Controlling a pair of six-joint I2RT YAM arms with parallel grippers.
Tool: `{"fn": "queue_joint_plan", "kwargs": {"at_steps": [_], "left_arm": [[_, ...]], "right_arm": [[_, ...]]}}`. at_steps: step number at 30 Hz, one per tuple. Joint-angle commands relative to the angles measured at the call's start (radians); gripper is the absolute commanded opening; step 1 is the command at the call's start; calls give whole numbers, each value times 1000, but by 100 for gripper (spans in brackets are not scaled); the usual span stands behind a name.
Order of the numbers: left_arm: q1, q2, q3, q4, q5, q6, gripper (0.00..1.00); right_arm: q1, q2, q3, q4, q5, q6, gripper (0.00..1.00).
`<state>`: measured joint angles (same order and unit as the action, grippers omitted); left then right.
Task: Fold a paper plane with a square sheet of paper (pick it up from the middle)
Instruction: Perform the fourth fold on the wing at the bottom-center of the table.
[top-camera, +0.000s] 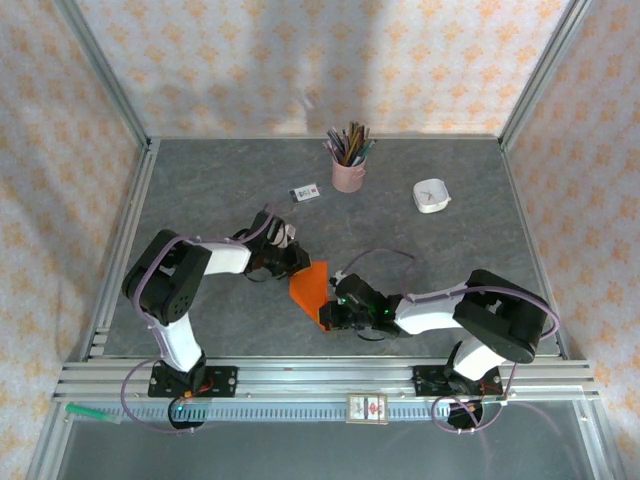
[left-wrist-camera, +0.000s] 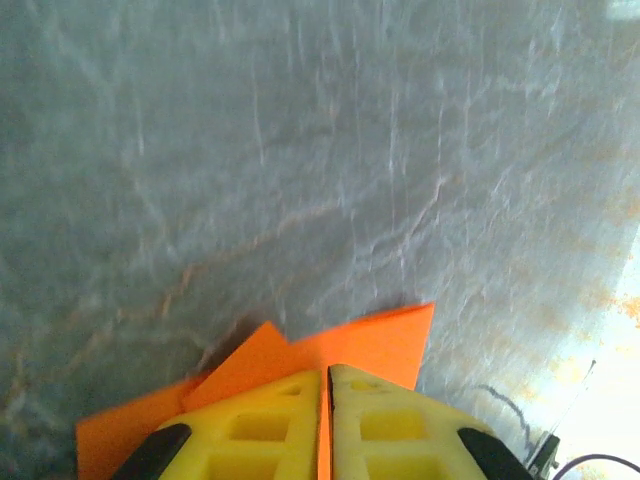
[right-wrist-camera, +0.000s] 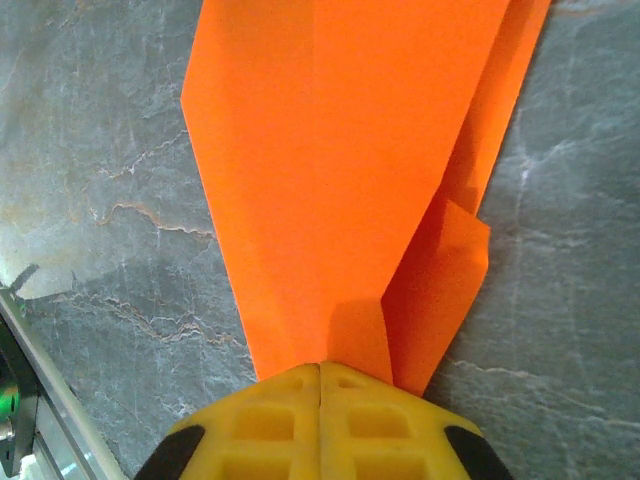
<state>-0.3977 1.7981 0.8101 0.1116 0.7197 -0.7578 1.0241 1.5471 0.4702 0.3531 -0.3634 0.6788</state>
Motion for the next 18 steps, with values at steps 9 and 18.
{"fn": "queue_joint_plan", "kwargs": {"at_steps": [9, 18], "left_arm": [[89, -63, 75, -51, -79, 62, 18], [57, -376, -149, -37, -75, 6, 28]], "right_arm": [[6, 30, -83, -224, 30, -20, 0], [-3, -107, 94, -217, 60, -52, 17]]}}
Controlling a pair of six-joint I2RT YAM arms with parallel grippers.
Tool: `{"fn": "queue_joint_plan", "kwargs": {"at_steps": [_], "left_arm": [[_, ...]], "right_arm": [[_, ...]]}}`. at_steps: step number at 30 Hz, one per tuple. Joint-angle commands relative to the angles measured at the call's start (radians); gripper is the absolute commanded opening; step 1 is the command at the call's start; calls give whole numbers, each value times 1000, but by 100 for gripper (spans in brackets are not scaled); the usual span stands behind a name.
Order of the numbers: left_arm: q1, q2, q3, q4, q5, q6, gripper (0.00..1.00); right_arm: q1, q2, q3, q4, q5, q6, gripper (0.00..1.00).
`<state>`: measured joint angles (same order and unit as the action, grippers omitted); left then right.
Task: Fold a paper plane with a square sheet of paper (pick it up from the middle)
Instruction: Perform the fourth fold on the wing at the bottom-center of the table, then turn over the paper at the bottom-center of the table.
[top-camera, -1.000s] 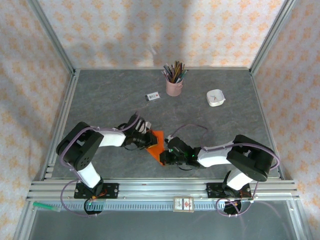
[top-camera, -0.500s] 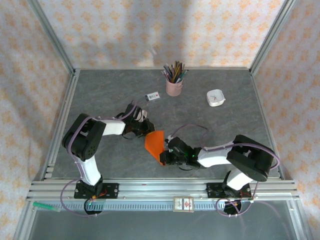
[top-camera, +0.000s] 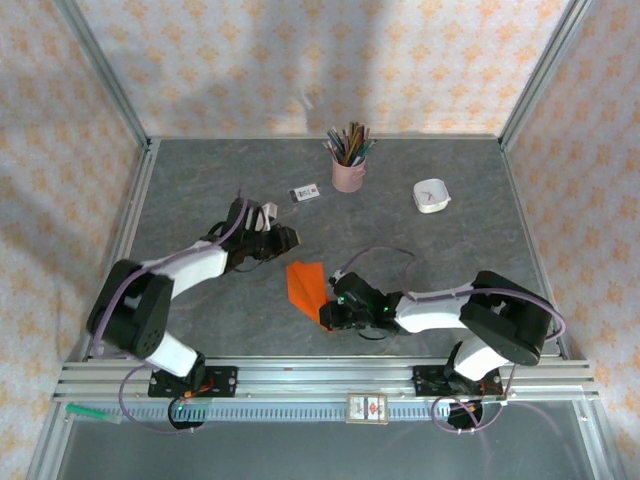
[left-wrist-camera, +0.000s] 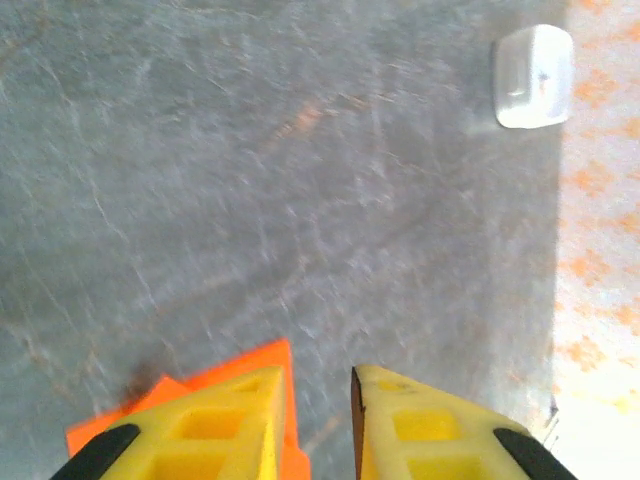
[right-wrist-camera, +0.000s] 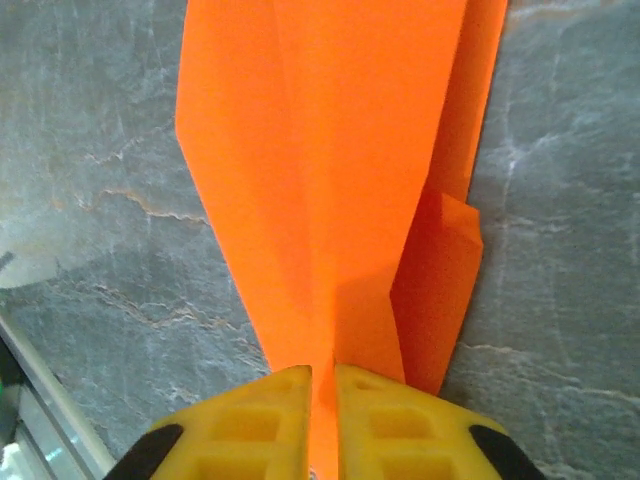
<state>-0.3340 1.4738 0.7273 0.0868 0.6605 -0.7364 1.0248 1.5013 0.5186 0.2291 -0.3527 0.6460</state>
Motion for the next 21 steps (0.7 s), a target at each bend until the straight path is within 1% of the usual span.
{"fn": "queue_joint_plan", "kwargs": {"at_steps": [1, 3, 5, 7, 8, 14, 21], "left_arm": [[-7, -80, -87, -11, -19, -14, 30], [-7, -127, -119, -14, -27, -9, 33], [-6, -157, -142, -17, -30, -6, 36], [-7, -170, -147, -25, -33, 0, 36], [-6, -173, -146, -29, -35, 4, 37], [-7, -170, -146, -46, -35, 13, 37], [-7, -179, -157, -56, -41, 12, 37]], "right_arm": [[-7, -90, 53, -98, 61, -14, 18], [-17, -131, 53, -101, 88, -6, 22], [-33, -138, 53, -94, 100, -3, 25], [-47, -120, 64, -86, 105, -7, 34], [-49, -103, 78, -90, 108, -14, 37], [-54, -31, 121, -105, 133, -51, 39], [-53, 53, 130, -72, 106, -67, 35]]}}
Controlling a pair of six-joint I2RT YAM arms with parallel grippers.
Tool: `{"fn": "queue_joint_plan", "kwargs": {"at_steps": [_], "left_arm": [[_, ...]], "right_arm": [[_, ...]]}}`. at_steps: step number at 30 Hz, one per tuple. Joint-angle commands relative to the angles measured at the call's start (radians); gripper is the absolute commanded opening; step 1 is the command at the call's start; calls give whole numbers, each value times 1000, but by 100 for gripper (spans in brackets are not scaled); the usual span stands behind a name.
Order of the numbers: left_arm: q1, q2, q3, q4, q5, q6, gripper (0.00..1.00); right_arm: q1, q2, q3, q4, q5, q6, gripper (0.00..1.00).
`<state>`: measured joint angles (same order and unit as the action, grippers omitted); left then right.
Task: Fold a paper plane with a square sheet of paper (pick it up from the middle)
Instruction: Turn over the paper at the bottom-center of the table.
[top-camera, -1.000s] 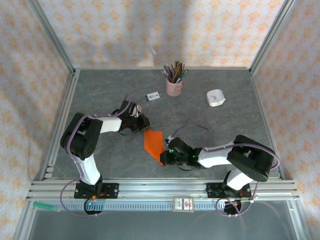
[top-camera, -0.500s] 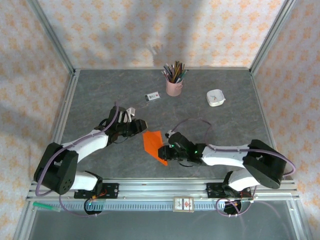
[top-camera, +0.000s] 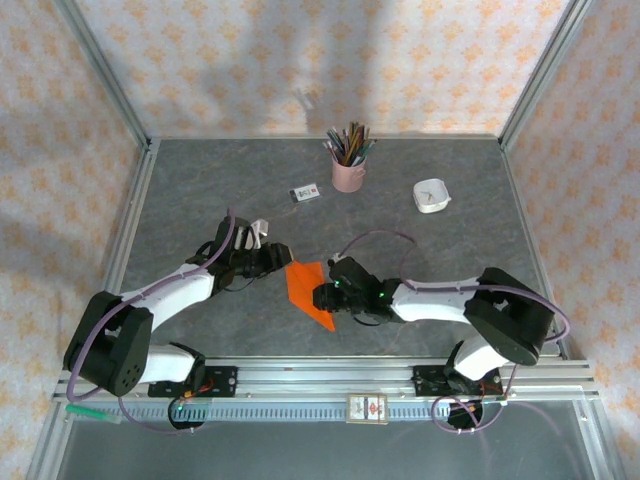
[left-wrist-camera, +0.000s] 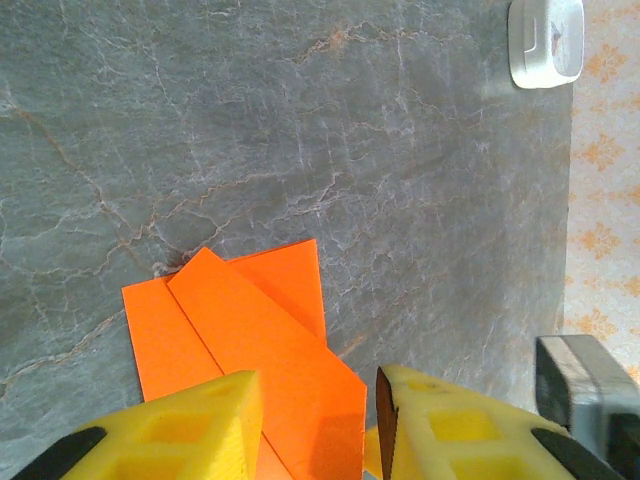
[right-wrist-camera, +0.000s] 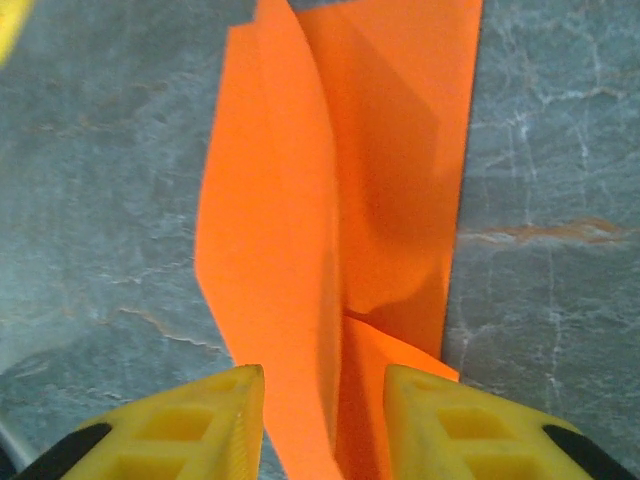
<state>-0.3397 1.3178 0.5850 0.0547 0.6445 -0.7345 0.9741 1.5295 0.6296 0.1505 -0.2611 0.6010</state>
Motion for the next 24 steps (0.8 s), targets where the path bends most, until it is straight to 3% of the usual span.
{"fn": "queue_joint_plan", "kwargs": {"at_steps": [1, 8, 13, 15, 24], "left_arm": [[-1, -25, -15, -26, -26, 10, 37], [0, -41, -22, -37, -29, 9, 36], [1, -60, -20, -55, -45, 17, 36], [1, -63, -21, -58, -51, 16, 36], [24, -95, -4, -89, -94, 12, 36]], "right_arm": [[-3, 34, 20, 14, 13, -24, 34], [-3, 84, 38, 33, 10, -29, 17], [-6, 27, 49, -56, 98, -59, 0], [-10, -9, 71, -135, 162, -82, 0], [14, -122, 352, -775, 765, -108, 0]]}}
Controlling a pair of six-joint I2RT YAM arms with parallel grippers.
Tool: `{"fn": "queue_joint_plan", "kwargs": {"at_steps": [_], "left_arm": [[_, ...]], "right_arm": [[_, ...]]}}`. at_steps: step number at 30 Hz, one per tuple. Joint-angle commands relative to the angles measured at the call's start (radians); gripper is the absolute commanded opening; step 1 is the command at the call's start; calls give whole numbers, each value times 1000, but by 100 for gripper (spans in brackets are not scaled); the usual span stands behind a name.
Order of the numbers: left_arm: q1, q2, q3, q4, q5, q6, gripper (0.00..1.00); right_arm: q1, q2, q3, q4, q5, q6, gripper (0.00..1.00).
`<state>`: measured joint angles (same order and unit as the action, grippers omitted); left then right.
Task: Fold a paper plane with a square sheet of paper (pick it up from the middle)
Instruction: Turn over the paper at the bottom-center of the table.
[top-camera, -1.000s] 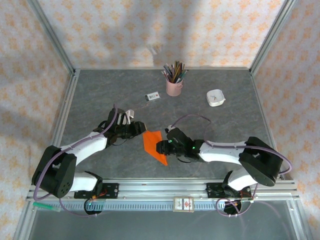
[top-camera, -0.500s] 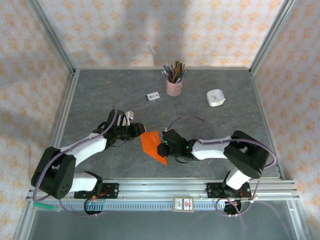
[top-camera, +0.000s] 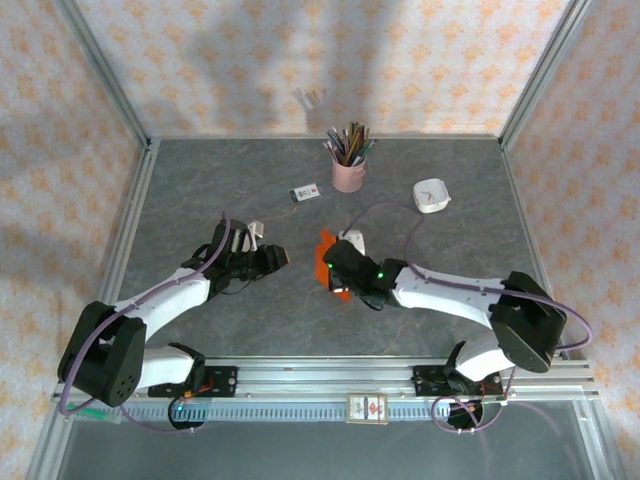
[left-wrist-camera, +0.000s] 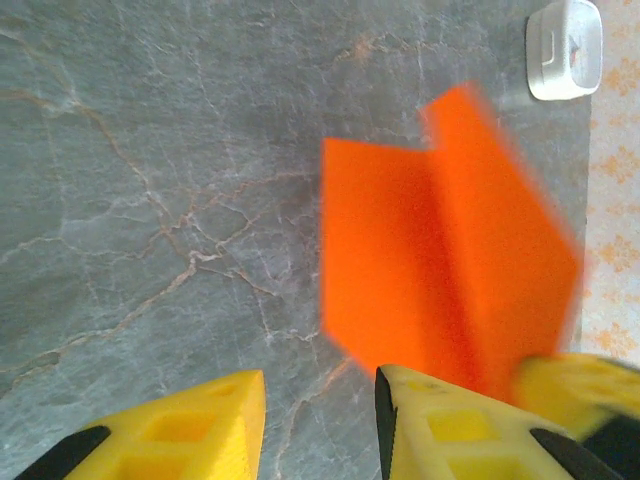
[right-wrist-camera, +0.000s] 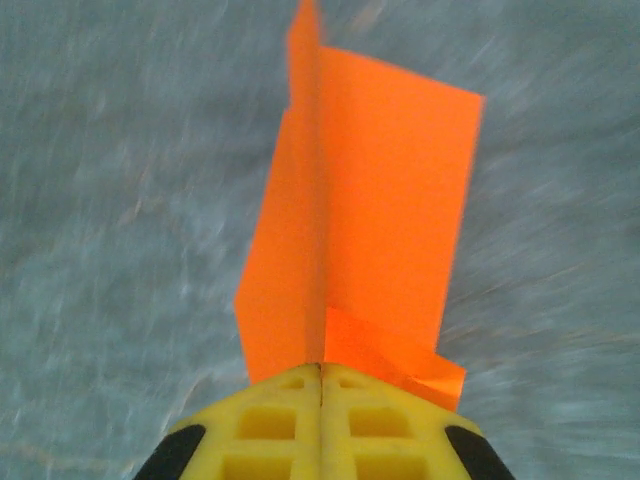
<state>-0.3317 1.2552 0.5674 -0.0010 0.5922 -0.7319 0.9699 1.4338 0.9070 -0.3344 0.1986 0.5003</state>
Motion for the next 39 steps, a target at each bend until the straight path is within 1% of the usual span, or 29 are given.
{"fn": "queue_joint_plan", "kwargs": {"at_steps": [1, 3, 6, 9, 12, 16, 20, 22, 26, 29, 32, 35, 38, 39], "left_arm": [[24, -38, 18, -43, -55, 9, 36], [41, -46, 24, -61, -75, 15, 36], [70, -50, 44, -104, -114, 31, 37], [106, -47, 53, -143, -139, 52, 37], [161, -43, 45, -162, -158, 69, 37], [251, -31, 26, -144, -132, 78, 37], [304, -21, 22, -139, -97, 86, 38], [315, -25, 19, -130, -84, 86, 38], [316, -27, 9, -114, -56, 80, 39], [316, -45, 0, -118, -13, 83, 40], [313, -90, -36, -87, 47, 62, 42], [295, -136, -75, -54, 92, 21, 46], [240, -168, -93, -48, 92, -13, 47], [218, -175, -95, -50, 85, -21, 47]], "right_arm": [[39, -11, 111, -358, 380, 9, 0], [75, 52, 169, -455, 471, 47, 0], [146, 199, 255, -555, 552, 129, 0], [206, 366, 357, -637, 579, 216, 0], [258, 505, 431, -638, 545, 261, 0], [305, 652, 520, -573, 457, 265, 0], [323, 745, 598, -527, 405, 252, 6], [323, 765, 613, -491, 381, 240, 12], [323, 772, 651, -460, 345, 212, 22], [322, 717, 646, -434, 335, 198, 27], [322, 616, 604, -370, 296, 174, 30], [316, 488, 525, -298, 239, 144, 31], [280, 324, 369, -210, 159, 114, 31], [254, 261, 302, -168, 108, 87, 31]]}}
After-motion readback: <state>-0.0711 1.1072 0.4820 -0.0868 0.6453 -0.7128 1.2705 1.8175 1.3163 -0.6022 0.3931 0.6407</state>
